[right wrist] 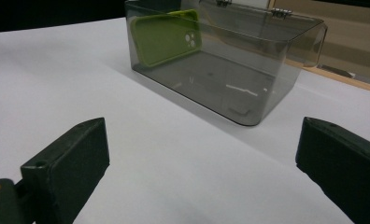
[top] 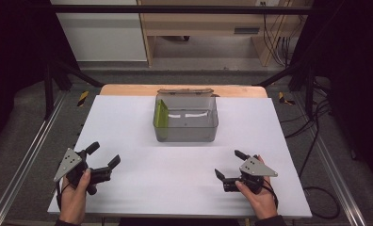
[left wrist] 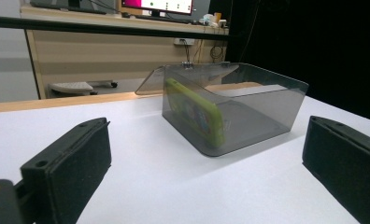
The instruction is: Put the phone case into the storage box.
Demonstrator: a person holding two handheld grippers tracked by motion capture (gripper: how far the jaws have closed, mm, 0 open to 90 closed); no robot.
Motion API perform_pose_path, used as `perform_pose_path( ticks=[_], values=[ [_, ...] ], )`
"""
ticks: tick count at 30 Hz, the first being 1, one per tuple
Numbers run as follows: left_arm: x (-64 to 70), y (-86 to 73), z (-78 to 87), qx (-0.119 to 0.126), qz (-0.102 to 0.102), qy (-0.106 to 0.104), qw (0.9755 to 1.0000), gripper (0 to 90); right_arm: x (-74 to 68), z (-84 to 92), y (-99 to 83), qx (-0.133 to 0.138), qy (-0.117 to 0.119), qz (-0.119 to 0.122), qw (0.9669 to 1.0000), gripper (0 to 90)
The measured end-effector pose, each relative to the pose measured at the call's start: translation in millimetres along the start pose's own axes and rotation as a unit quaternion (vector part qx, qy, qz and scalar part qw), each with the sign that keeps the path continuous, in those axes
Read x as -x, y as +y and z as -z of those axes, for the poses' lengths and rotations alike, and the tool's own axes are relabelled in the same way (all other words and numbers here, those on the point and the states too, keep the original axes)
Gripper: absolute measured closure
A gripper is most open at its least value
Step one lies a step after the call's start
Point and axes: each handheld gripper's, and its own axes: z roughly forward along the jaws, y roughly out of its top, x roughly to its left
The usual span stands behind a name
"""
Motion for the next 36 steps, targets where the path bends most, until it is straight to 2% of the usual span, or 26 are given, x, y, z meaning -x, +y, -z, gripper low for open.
perform_pose_path(
  ticks=[4, 13, 17, 21, 36],
  values=[
    [3.0, -5.8, 2.3, -0.006, -0.013, 0.0, 0.9999, 1.1, 0.8, 0.3, 0.0, 0.001, 0.0, 0.0, 1.0, 3.0],
    [10.0, -10.7, 5.6, -0.003, -0.024, -0.006, 0.9997, 1.1, 3.2, 2.2, -0.1, 0.005, -0.003, -0.001, 1.0, 3.5],
    [11.3, -12.6, 7.8, -0.004, -0.033, 0.0, 0.9994, 1.1, 4.7, 3.8, -0.3, 0.008, -0.007, 0.0, 0.9999, 3.5],
    [11.6, -15.0, 8.5, -0.004, -0.028, 0.004, 0.9996, 1.0, 7.7, 6.9, -0.2, 0.016, -0.015, 0.003, 0.9998, 3.5],
    [10.5, -24.6, 19.0, -0.004, -0.031, 0.005, 0.9995, 1.1, 27.5, 22.9, -6.4, 0.04, -0.052, 0.013, 0.9977, 3.3]
  ],
)
